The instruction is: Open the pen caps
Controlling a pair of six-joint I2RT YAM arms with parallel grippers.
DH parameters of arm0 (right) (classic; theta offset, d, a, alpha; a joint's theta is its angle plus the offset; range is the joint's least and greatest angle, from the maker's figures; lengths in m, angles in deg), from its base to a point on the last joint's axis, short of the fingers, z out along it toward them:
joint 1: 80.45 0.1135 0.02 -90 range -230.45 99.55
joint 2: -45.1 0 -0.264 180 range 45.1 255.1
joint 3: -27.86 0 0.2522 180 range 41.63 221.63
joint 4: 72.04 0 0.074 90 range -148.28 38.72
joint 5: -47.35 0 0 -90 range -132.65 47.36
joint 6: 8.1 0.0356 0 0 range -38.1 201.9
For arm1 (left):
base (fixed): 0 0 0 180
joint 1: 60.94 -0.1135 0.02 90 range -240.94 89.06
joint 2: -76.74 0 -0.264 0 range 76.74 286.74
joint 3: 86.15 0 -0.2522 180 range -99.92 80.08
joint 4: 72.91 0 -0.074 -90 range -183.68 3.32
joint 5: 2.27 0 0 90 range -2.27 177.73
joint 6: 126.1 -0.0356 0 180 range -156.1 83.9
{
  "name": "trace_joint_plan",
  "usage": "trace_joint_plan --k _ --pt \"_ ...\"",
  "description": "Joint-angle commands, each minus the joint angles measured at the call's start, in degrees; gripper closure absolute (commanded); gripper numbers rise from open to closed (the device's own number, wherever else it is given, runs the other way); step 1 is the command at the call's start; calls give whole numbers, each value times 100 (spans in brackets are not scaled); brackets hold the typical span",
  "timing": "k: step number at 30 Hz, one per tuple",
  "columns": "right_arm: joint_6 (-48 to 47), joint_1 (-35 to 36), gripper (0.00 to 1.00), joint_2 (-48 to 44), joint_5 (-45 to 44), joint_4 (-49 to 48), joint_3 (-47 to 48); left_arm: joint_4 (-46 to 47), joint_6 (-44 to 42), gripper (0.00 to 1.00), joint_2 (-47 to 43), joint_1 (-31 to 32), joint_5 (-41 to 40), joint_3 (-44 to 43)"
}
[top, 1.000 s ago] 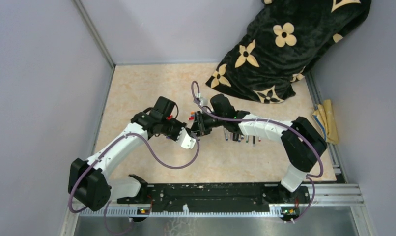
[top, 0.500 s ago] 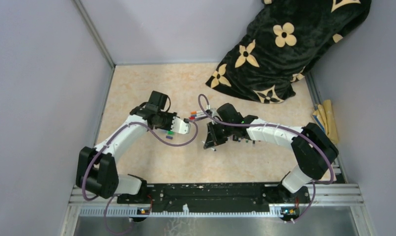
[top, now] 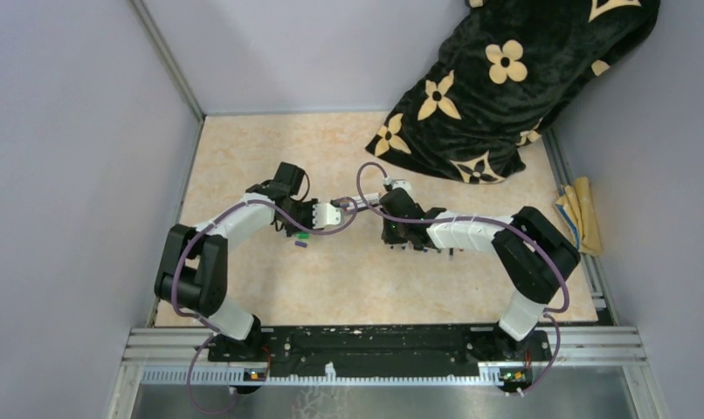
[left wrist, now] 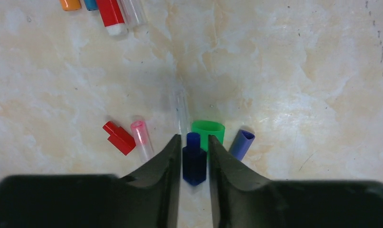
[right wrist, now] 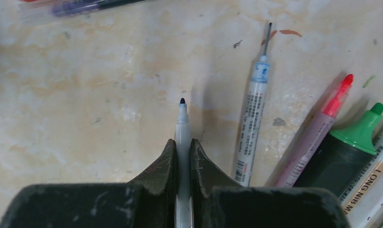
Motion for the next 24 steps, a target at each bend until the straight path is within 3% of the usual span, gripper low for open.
trace_joint_plan --k 1,6,13,24 --pt "193 3 95 167 -779 -344 11 138 247 64 -23 -118 334 120" --pt "224 -4 83 349 -955 -372 0 45 263 41 -255 -203 530 146" --pt "208 -36 66 317 -1208 -305 -154 -400 374 26 -501 -293 928 -144" --pt "26 -168 73 -377 -1315 -155 -385 -1212 826 21 -550 -889 1893 -798"
